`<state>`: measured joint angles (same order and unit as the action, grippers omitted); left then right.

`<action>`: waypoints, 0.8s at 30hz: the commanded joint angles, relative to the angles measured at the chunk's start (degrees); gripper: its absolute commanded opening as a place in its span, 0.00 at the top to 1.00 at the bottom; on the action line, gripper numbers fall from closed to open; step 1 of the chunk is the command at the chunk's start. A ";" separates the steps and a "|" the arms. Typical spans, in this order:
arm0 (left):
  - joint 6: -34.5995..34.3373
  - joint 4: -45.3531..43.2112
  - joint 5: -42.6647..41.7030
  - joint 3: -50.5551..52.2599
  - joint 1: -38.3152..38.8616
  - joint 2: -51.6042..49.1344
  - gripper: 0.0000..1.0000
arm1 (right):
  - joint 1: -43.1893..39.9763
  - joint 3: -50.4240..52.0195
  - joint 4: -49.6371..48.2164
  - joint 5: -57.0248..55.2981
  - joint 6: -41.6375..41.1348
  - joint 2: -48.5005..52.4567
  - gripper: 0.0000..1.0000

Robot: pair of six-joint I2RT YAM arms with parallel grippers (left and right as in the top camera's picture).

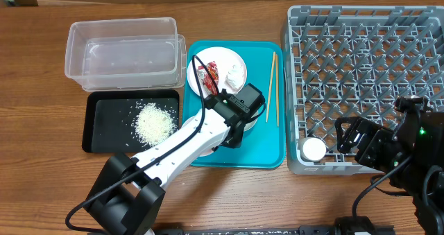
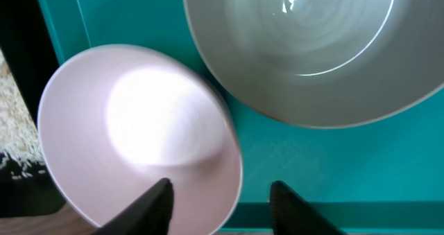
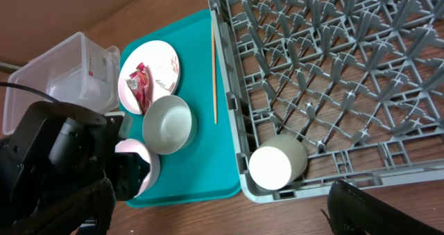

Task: Sort waste into correct bins and load items into the dishwasher
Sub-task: 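Set the empty pink bowl back on the teal tray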

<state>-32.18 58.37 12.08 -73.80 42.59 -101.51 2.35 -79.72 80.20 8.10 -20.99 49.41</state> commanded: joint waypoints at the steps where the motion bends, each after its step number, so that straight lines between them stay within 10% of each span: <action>1: 2.19 1.14 -2.58 -2.84 -0.61 0.50 0.41 | 0.26 -0.48 -0.20 -0.37 -0.28 -0.15 0.00; 12: 8.63 -2.71 8.11 -15.08 -6.91 0.83 0.21 | 0.26 -0.48 -0.15 -0.37 -0.28 -0.15 0.00; 24: 10.21 -18.95 -6.27 -15.08 -18.40 -15.15 0.22 | 0.26 -0.48 -0.13 -0.35 -0.31 -0.15 0.00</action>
<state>-23.35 40.71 11.53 -88.33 24.60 -112.01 2.35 -79.72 80.20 8.10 -20.95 49.41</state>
